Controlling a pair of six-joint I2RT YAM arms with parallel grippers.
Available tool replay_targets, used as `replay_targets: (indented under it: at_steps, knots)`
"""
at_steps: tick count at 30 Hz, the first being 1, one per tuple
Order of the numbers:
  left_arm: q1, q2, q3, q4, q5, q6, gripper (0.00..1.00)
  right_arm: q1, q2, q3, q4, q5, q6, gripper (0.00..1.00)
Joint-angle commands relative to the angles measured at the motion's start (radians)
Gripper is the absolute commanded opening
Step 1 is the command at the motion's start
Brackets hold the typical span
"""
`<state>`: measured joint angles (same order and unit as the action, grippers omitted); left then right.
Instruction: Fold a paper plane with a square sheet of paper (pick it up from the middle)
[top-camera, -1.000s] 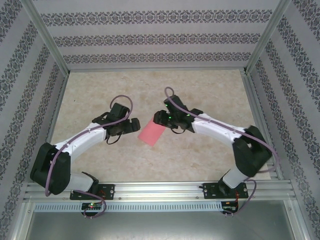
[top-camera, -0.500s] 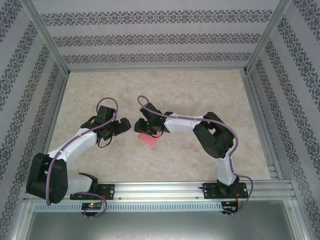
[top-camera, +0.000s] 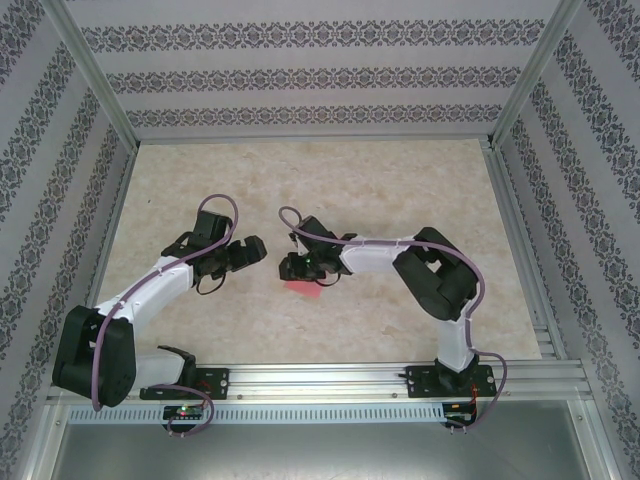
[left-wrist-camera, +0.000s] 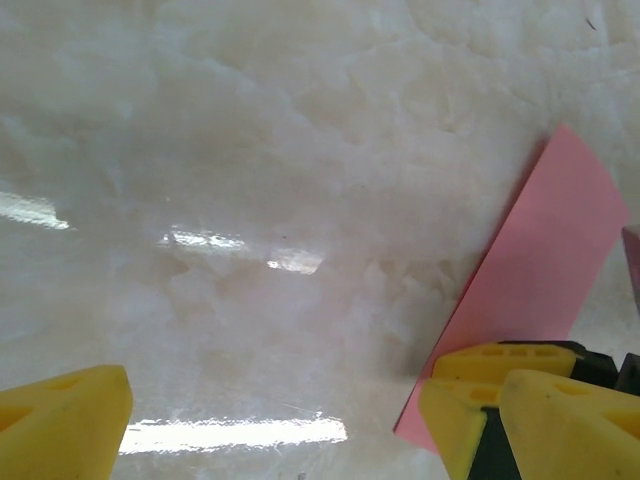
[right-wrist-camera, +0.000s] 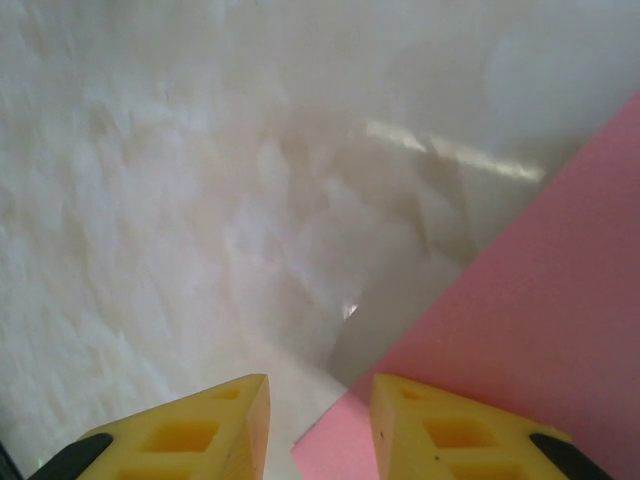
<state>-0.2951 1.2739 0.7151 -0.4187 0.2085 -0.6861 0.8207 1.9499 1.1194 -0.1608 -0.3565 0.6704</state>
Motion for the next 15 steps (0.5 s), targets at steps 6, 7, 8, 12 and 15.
replay_targets:
  at_steps: [6, 7, 8, 12, 15]
  knots:
    - [-0.048, 0.031, -0.038, 0.19, 0.191, 0.015, 0.9, -0.074, -0.213, -0.147, 0.042, -0.085, -0.007, 0.33]
    - [-0.065, 0.039, -0.04, 0.215, 0.207, 0.001, 0.88, -0.074, -0.234, -0.162, 0.077, -0.06, 0.038, 0.34]
    - [-0.084, 0.047, -0.043, 0.243, 0.22, -0.013, 0.86, -0.077, -0.249, -0.175, 0.094, -0.015, 0.084, 0.35]
    - [-0.16, 0.087, -0.043, 0.321, 0.27, -0.052, 0.75, -0.084, -0.271, -0.248, 0.184, 0.088, 0.216, 0.32]
    - [-0.23, 0.116, -0.045, 0.378, 0.284, -0.095, 0.57, -0.082, -0.26, -0.266, 0.231, 0.089, 0.27, 0.23]
